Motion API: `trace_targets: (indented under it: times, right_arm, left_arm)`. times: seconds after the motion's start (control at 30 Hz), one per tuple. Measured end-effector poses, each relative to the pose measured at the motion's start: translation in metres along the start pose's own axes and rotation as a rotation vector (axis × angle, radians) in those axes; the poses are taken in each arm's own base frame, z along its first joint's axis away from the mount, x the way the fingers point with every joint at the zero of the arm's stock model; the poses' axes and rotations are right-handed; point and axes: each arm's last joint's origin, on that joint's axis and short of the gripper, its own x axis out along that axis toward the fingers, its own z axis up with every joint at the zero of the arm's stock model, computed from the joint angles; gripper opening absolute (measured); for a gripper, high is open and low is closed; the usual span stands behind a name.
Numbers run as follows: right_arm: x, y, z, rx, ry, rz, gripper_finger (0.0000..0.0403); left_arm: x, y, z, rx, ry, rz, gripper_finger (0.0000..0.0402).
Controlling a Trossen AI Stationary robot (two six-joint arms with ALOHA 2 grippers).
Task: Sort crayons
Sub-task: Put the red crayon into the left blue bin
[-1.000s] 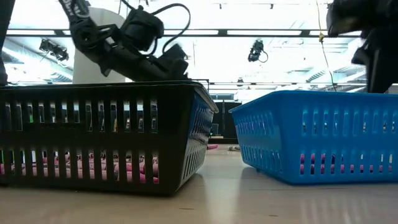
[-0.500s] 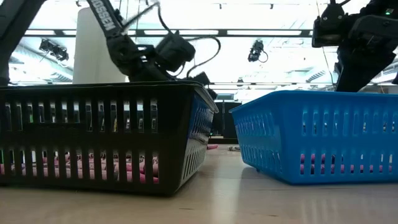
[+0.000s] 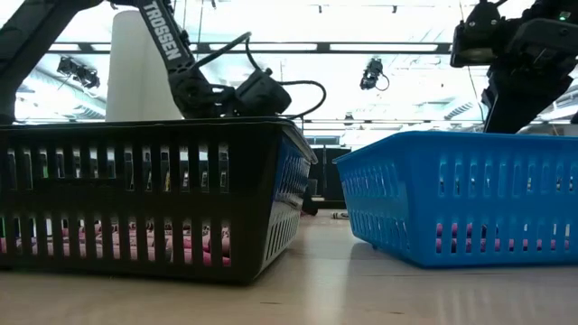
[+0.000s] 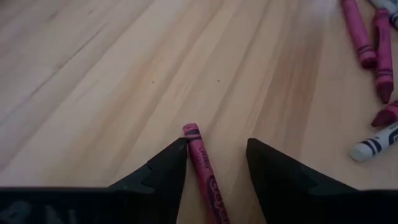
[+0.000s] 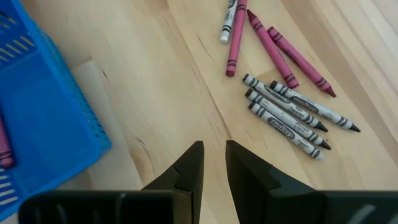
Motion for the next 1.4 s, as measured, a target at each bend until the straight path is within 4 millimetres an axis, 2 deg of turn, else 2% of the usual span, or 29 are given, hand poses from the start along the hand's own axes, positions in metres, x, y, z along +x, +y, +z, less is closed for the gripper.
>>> trace_targets:
  times: [0.13,0.47,0.6,0.83,1.23,1.4]
  right_arm:
    - [0.000,0.000,0.000,0.000,0.002,0.002,0.0077]
    - [0.000,0.000,0.000,-0.005,0.007,0.006,0.0077]
    - [0.000,0.000,0.000,-0.006,0.006,0.006,0.0077]
    - [0.002,-0.002,0.005,0.008,-0.008,0.002,0.0077]
    - [0.003,-0.004,0.012,0.011,-0.097,-0.036,0.0077]
    - [-0.007,-0.004,0.017,0.010,-0.155,0.016,0.0078]
  left_arm:
    - [0.000,0.000,-0.002,0.036,0.029,-0.003,0.0158]
    - [0.000,-0.001,-0.005,0.084,0.050,-0.034,0.0047]
    - [-0.001,-0.001,-0.004,0.094,0.051,-0.063,0.0018]
    - [-0.014,-0.005,0.004,0.136,0.036,-0.097,0.0023]
    - [-0.024,-0.035,0.023,0.222,-0.181,-0.169,0.0025]
    - [-0.028,-0.045,0.029,0.240,-0.262,-0.276,0.0025]
